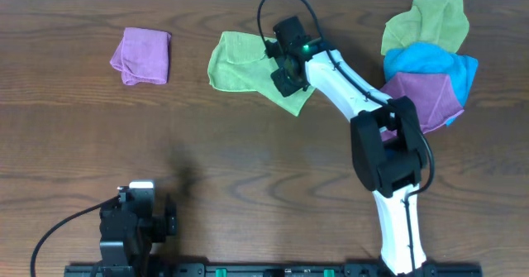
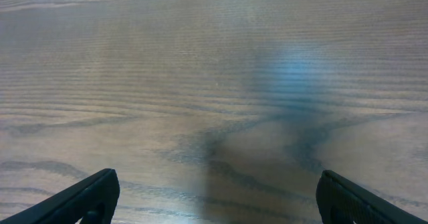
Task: Fold the cloth
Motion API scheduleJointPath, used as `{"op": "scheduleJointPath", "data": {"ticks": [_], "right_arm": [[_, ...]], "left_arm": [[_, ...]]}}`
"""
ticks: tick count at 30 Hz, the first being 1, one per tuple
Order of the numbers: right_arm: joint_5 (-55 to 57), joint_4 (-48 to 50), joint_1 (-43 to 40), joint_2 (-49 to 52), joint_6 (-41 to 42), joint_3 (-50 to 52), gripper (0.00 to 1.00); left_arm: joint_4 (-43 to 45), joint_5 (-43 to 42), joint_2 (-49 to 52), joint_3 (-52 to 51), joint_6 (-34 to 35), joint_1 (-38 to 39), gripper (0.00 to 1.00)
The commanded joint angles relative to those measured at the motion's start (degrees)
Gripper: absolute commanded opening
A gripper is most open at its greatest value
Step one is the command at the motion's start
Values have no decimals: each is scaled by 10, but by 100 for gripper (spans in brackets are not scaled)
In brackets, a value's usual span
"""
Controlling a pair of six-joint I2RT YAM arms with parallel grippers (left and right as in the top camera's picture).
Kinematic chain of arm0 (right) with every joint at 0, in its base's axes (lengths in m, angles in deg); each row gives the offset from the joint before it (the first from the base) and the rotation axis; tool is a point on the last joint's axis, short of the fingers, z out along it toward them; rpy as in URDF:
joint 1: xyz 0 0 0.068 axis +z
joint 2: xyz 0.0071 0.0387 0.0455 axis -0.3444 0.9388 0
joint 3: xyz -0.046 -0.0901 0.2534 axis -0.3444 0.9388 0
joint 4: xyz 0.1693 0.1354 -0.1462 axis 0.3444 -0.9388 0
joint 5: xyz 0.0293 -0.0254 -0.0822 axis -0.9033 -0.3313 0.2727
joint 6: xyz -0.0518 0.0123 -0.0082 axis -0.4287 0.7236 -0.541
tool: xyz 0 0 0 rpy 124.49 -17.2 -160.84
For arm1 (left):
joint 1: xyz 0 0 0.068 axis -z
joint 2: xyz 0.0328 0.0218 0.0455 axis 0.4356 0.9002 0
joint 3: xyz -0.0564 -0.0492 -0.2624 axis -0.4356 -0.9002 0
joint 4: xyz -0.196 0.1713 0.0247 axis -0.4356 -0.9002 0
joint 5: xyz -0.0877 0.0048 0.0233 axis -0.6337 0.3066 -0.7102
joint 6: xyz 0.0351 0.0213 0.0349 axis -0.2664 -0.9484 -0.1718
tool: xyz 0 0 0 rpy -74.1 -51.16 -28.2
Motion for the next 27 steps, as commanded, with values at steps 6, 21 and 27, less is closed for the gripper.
{"op": "scheduleJointPath", "data": {"ticks": [6,21,27], "right_arm": [[100,18,-1,-7,39,-9,1],[299,180,-86,-7,42,-26,2],[305,179,-104,-11,42,-27,69]], "left_arm": [[-22,12,-3,-5,-12,2,95],[-22,12,-3,-5,-12,2,95],[-22,12,-3,-5,-12,2,95]]}}
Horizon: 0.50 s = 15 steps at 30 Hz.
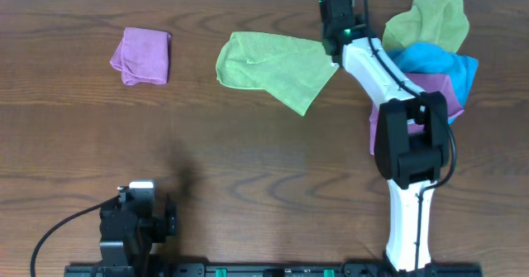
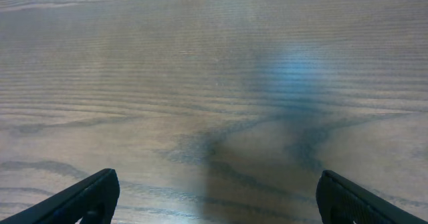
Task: Fold the cloth
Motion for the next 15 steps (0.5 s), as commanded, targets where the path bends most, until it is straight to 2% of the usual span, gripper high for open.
{"op": "scheduleJointPath", "data": {"ticks": [1,4,8,11,15], "right_arm": [[11,-17,11,-15,5,-12,70],[-66,-54,39,-37,2,-12,66],[-285,-72,75,-60,-42,-12,63],[-439,-74,103,-58,-43,-12,62],[-480,-53,140,-53,-47,-11,58]], "left_arm": [[-22,12,-3,-5,-12,2,95],[-22,12,-3,-5,-12,2,95],[-22,12,-3,-5,-12,2,95],[-22,12,-3,-5,-12,2,95],[-22,12,-3,-5,-12,2,95]]}}
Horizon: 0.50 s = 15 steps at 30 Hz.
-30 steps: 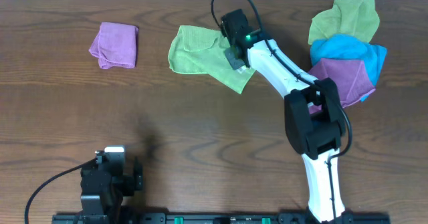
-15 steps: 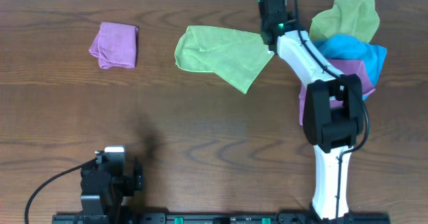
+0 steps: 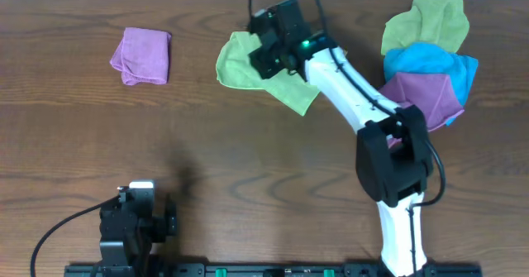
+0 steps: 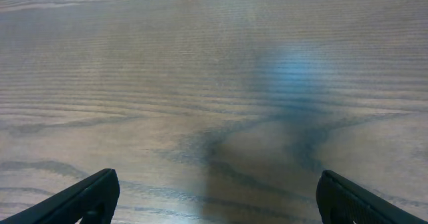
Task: Fold the cloth
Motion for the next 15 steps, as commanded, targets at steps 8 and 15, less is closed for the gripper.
{"op": "scheduleJointPath", "data": {"ticks": [8,15], "right_arm": [[-50,57,67,22,-1,-11,58],[-40,69,76,50,14,-11,57]], "left_arm": [[-22,12,-3,-5,-12,2,95],[-22,12,-3,-5,-12,2,95]]}}
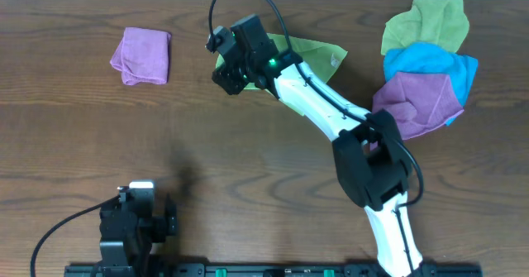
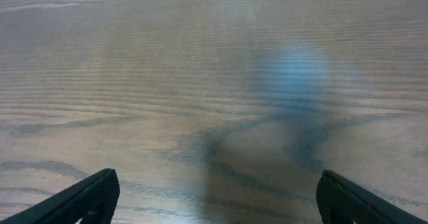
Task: Fold the cloth
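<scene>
The green cloth (image 1: 318, 52) lies at the back middle of the table, its right part showing a small white tag. The rest is hidden under my right arm. My right gripper (image 1: 225, 64) is at the cloth's left end, low over the table, with a sliver of green at its tips; it looks shut on a corner of the cloth. My left gripper (image 2: 217, 204) is open over bare wood, and its dark fingertips (image 2: 93, 196) have nothing between them. In the overhead view the left arm (image 1: 132, 223) sits at the front left edge.
A folded purple cloth (image 1: 142, 55) lies at the back left. A pile of cloths sits at the back right: green (image 1: 426, 19), blue (image 1: 434, 66) and purple (image 1: 417, 103). The right arm spans the table from the front edge to the back middle.
My right gripper has moved further left, from over the middle of the green cloth to its left end. The green now shows mostly to the right of the arm. The left arm has not moved.
My right gripper was low on the middle of the green cloth. Then it was at the back, at the cloth's right corner, with the cloth stretched wide. It was then over the cloth's middle, and now it is at the left end.
</scene>
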Motion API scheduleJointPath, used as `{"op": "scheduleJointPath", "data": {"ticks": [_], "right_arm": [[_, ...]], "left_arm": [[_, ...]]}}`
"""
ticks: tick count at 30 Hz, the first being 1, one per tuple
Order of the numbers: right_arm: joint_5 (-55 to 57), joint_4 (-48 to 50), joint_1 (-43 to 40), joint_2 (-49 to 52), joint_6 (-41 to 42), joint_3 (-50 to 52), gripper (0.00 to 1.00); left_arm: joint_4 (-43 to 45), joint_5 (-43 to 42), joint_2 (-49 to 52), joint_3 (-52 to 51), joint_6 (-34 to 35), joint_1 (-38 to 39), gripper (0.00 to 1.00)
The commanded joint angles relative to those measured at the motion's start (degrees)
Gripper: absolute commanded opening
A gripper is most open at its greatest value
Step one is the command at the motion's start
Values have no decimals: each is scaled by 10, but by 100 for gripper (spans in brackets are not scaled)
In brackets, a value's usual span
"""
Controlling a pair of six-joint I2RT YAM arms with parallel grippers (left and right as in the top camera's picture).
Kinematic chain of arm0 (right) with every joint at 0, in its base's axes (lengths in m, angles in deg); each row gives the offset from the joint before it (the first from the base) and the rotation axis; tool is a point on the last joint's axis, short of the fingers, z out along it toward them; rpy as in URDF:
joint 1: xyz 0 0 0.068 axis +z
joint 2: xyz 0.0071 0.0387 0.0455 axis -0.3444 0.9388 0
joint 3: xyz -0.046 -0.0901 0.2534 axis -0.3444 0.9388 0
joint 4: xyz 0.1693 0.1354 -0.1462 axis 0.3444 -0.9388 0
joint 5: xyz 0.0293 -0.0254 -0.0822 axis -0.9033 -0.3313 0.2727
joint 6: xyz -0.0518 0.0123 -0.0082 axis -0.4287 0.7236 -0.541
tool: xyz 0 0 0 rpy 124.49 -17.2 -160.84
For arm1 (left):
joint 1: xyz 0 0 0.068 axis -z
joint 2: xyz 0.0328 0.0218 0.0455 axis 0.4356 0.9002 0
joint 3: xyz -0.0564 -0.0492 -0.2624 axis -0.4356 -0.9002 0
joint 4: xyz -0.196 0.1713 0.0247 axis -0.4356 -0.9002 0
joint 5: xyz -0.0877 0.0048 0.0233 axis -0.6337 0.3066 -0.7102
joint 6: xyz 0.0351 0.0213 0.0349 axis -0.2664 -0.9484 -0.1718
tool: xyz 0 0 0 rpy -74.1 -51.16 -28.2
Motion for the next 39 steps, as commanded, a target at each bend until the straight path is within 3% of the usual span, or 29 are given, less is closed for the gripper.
{"op": "scheduleJointPath", "data": {"ticks": [1,29,30,35,39], "right_arm": [[6,6,2,16,16,-11,57],[5,65,15,78,65,-11,45],[5,65,15,80,70,-11,41],[6,80,14,79,69,-11,4],[5,44,14,64,69,-12,1]], "left_arm": [[-22,12,-3,-5,-12,2,95],[-22,12,-3,-5,-12,2,95],[-22,12,-3,-5,-12,2,95],[-22,12,-3,-5,-12,2,95],[-22,12,-3,-5,-12,2,95]]}}
